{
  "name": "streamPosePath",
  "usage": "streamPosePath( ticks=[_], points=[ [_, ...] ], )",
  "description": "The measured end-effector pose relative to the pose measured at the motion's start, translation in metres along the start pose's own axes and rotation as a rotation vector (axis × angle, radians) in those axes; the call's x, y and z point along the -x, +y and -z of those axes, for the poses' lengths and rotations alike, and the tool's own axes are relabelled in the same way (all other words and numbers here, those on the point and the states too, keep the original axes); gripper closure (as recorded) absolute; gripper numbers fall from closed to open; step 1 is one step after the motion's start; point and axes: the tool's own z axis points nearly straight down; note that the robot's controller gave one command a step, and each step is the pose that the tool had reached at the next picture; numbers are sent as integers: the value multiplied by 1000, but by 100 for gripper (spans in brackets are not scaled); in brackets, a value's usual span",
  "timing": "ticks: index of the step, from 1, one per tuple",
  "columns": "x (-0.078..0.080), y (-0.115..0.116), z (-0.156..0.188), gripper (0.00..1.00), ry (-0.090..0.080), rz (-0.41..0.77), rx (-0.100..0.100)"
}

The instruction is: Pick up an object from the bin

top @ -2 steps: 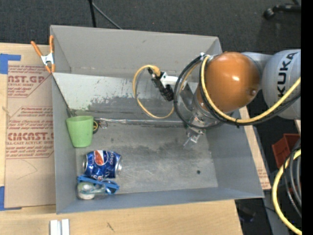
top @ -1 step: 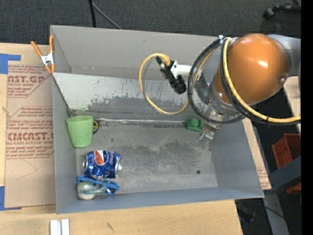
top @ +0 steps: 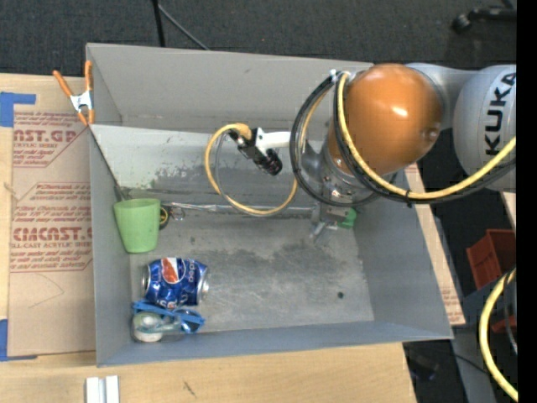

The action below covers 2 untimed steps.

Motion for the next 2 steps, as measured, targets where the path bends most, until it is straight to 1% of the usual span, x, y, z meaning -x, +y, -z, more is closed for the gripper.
streamPosePath(
  ticks=[1, 2],
  points=[
    [13, -24, -22, 100, 2, 278, 1],
    [10, -38, -53, 100, 0, 277, 0]
  ],
)
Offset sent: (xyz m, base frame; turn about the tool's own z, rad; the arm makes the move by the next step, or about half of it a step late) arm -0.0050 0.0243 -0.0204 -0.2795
